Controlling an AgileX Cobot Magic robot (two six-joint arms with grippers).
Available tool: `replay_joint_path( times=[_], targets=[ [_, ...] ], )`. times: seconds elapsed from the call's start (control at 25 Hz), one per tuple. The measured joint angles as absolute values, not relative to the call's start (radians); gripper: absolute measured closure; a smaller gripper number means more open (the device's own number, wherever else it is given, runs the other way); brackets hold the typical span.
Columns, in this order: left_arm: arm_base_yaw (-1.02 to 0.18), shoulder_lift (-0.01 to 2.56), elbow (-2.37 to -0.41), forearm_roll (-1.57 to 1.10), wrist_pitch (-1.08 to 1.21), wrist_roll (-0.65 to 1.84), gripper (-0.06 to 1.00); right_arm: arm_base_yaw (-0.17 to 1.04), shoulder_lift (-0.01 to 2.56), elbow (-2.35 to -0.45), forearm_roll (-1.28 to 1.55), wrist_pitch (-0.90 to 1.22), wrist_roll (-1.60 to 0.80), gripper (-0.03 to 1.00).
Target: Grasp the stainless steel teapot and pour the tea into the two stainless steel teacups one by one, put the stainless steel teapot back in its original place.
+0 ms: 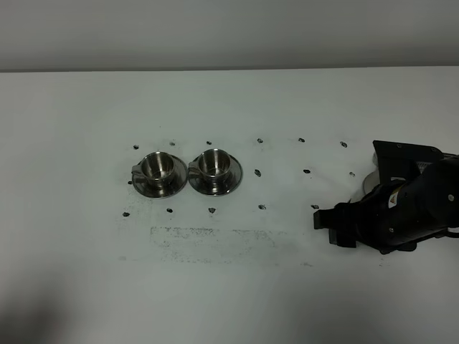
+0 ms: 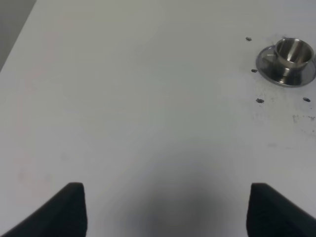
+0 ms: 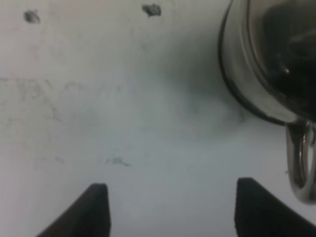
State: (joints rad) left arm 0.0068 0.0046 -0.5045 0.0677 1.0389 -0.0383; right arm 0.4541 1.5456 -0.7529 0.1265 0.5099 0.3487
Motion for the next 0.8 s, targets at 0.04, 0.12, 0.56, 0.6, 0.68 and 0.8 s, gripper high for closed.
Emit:
replay_joint_path(
  times=[0.04, 0.12, 0.56, 0.6, 0.68, 0.8],
  targets=[
    [0.007, 0.005, -0.505, 0.068, 1.039, -0.038, 0.29, 0.454, 1.550, -0.753, 0.122, 0.510, 0.347, 0.41],
    [0.007, 0.005, -0.505, 0.068, 1.039, -0.038, 0.29, 0.454, 1.553, -0.753, 0.103, 0.505, 0.348, 0.41],
    [0.007, 0.005, -0.505, 0.068, 1.039, -0.038, 0.29, 0.454, 1.553, -0.753, -0.067, 0.533, 0.453, 0.41],
    [0.007, 0.005, -0.505, 0.068, 1.039, -0.038, 0.29, 0.454, 1.553, -0.753, -0.073, 0.535, 0.456, 0.41],
    [0.007, 0.005, -0.505, 0.068, 1.039, -0.038, 0.29, 0.454, 1.553, -0.753, -0.094, 0.538, 0.470, 0.41],
    [0.007, 0.005, -0.505, 0.068, 1.039, -0.038, 0.29, 0.454, 1.553, -0.753, -0.131, 0.549, 0.501, 0.41]
  ],
)
